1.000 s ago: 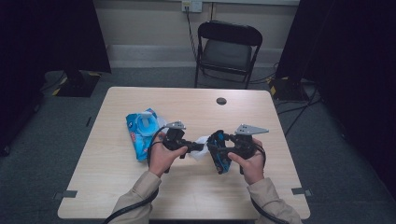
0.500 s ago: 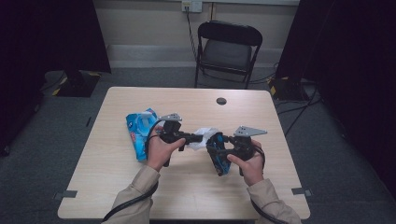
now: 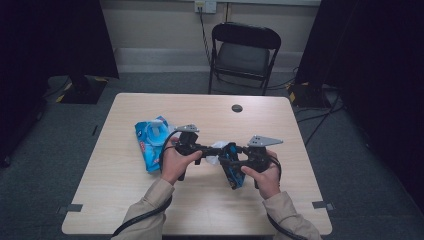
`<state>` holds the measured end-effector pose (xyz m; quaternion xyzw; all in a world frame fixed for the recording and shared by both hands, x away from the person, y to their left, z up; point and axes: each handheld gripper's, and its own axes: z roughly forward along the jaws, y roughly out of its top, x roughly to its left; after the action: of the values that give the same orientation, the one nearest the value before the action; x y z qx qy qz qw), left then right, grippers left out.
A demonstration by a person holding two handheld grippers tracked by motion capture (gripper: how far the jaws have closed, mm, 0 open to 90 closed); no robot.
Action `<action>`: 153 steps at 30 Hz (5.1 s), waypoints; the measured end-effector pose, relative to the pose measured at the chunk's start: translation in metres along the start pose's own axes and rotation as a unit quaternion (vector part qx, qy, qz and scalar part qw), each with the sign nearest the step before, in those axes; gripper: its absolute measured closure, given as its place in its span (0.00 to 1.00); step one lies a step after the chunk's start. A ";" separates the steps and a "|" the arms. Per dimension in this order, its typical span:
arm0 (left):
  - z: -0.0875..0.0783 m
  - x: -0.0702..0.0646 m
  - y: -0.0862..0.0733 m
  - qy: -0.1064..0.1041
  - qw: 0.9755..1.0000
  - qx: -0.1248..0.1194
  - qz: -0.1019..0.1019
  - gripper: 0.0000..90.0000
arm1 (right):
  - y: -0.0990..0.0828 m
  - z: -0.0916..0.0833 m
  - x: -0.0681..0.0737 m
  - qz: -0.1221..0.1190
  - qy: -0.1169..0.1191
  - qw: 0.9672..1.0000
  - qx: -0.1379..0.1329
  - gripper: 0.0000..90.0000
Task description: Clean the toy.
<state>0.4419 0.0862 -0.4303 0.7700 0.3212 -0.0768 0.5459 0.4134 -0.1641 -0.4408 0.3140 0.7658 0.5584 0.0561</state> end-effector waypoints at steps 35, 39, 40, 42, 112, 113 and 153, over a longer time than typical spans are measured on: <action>-0.026 0.000 0.018 -0.012 0.999 -0.043 -0.006 0.98 | -0.005 0.001 -0.005 0.005 -0.006 1.000 0.009 0.28; -0.015 0.001 0.010 -0.019 0.999 -0.027 -0.014 0.98 | -0.004 0.001 -0.005 0.006 -0.005 1.000 0.008 0.28; -0.013 0.001 0.008 -0.020 0.999 -0.023 -0.018 0.98 | -0.004 0.001 -0.005 0.006 -0.006 1.000 0.007 0.28; -0.009 0.003 0.005 -0.022 0.999 -0.020 -0.023 0.98 | -0.004 0.000 -0.005 0.006 -0.006 1.000 0.007 0.28; 0.024 0.000 -0.035 -0.029 0.998 0.054 -0.030 0.98 | 0.007 0.002 0.001 0.007 0.003 1.000 -0.014 0.28; 0.025 -0.001 -0.035 -0.031 0.997 0.057 -0.030 0.98 | 0.006 0.002 0.001 0.008 0.001 1.000 -0.014 0.28; -0.027 0.016 -0.012 0.013 0.999 0.000 -0.043 0.98 | 0.002 -0.006 -0.003 0.012 -0.010 1.000 -0.014 0.28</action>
<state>0.4411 0.1196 -0.4368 0.7565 0.3609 -0.0903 0.5379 0.4144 -0.1705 -0.4373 0.3275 0.7536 0.5667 0.0613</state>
